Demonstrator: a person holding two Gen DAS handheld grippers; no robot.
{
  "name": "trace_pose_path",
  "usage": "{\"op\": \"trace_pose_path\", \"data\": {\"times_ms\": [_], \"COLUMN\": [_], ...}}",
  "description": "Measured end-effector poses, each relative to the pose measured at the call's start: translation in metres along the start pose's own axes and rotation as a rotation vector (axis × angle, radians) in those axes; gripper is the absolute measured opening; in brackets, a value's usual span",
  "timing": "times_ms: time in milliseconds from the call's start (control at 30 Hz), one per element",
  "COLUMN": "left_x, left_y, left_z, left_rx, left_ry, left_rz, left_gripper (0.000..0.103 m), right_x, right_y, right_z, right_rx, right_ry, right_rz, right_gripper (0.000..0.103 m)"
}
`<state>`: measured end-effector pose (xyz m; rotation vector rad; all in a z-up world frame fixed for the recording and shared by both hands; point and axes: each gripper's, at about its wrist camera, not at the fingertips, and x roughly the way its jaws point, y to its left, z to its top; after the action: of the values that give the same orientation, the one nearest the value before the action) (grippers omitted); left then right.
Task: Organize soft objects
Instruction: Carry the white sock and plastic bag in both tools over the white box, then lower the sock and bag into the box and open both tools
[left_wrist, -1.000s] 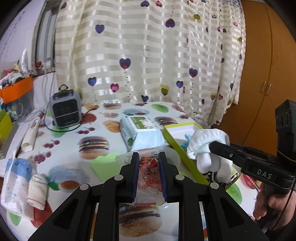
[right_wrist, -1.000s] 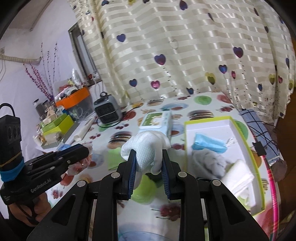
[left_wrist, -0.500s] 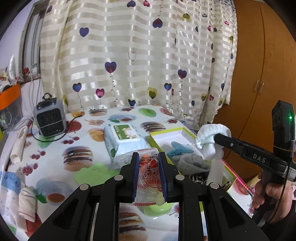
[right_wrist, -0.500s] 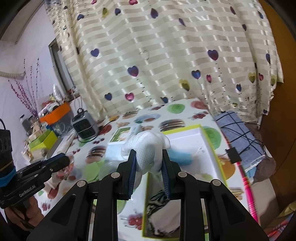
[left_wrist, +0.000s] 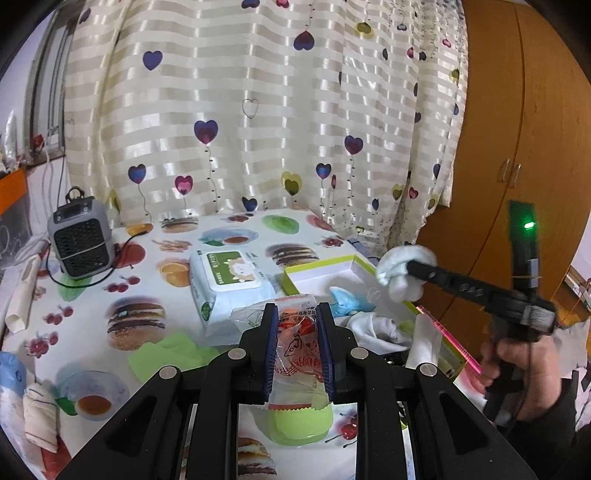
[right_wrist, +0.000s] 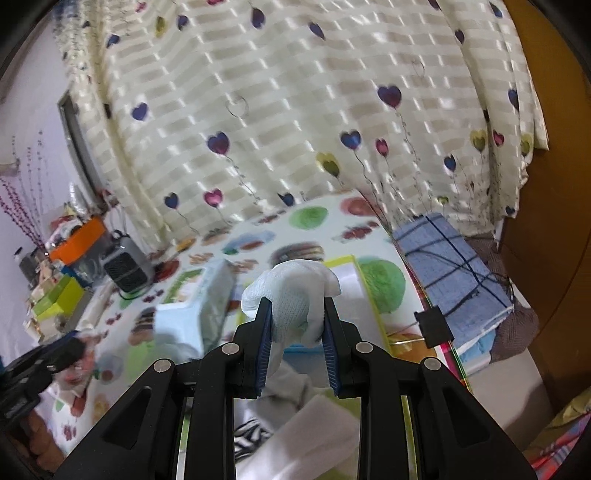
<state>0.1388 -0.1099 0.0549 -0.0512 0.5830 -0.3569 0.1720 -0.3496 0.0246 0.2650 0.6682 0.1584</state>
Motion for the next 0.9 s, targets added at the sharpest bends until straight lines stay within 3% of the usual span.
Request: {"op": "trace_pose_path", "data": {"times_ms": [333, 500, 900], "left_x": [0.010, 0.020, 0.054], "left_y": [-0.010, -0.020, -0.065], "left_z": [0.002, 0.005, 0.015], "left_rx": [0.024, 0.038, 0.101], "left_ry": [0.003, 0.018, 0.048], "left_rz": [-0.033, -0.041, -0.101], "left_gripper": [0.019, 0.019, 0.019], "right_x": [0.044, 0.029, -0.017], "right_y": [-0.016, -0.013, -0.022], "right_z": [-0.019, -0.016, -0.015], "right_rx": [-0.013, -0.052, -0.007], "right_ry": [0.162, 0.108, -0.007], "right_rz": [-0.082, -0.102, -0.071], "right_gripper": [0.032, 0.045, 0.046]}}
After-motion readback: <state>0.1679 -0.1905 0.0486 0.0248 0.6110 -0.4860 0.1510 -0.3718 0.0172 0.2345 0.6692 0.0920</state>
